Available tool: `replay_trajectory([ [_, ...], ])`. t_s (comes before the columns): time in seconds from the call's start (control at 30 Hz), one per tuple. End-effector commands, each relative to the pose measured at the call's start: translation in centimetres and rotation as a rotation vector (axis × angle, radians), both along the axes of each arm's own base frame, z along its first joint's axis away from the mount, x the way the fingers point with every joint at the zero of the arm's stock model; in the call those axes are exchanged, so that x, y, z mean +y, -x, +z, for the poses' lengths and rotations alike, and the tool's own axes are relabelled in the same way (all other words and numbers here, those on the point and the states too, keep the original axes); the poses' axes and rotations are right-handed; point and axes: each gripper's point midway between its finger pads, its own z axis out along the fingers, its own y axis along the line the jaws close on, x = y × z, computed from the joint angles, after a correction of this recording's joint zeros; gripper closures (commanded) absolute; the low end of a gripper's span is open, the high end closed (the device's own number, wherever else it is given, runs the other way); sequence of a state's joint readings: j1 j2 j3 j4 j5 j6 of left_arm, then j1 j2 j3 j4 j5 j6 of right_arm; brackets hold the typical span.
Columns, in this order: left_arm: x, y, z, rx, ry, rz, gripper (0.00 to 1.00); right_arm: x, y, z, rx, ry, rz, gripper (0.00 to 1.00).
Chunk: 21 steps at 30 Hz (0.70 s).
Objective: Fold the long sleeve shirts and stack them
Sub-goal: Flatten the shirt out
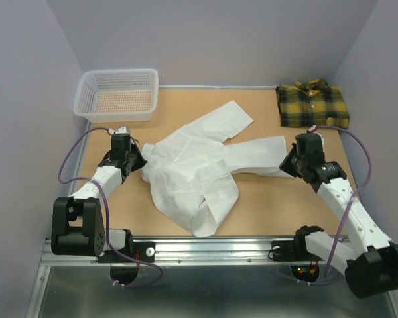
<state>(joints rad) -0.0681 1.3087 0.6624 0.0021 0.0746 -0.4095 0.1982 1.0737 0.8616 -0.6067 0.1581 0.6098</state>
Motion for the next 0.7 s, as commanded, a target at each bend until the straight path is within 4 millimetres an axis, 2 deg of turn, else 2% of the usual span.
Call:
replay_trajectory([
  [0.0, 1.7, -1.6, 2.6, -0.074, -0.033, 0.077, 1.0, -0.6, 3.7, 0.5, -0.029, -0.065, -0.085, 0.99],
  [0.17, 2.6, -1.9, 3.2, -0.06, -0.057, 0.123, 1.0, -1.7, 6.2, 1.7, -0.065, -0.088, -0.153, 1.0],
  [0.23, 3.1, -2.0, 3.4, -0.049, -0.071, 0.144, 1.0, -2.3, 7.9, 1.8, -0.039, -0.076, -0.176, 0.99],
  [0.27, 3.3, -2.1, 3.6, -0.048, -0.075, 0.154, 1.0, -2.4, 7.9, 2.3, -0.059, -0.081, -0.181, 1.0],
  [0.33, 3.8, -2.3, 4.0, -0.047, -0.085, 0.173, 1.0, -2.6, 9.6, 2.2, -0.029, -0.087, -0.187, 0.99],
  [0.4, 4.1, -2.3, 4.1, -0.043, -0.089, 0.188, 1.0, -2.3, 10.4, 2.4, -0.025, -0.108, -0.178, 1.0],
  [0.6, 5.1, -2.3, 4.4, -0.036, -0.091, 0.228, 1.0, -1.2, 13.2, 4.8, -0.06, -0.185, -0.102, 0.99],
  [0.67, 6.1, -2.2, 4.3, -0.023, -0.094, 0.255, 1.0, -1.0, 14.2, 5.0, -0.041, -0.175, -0.061, 0.99],
])
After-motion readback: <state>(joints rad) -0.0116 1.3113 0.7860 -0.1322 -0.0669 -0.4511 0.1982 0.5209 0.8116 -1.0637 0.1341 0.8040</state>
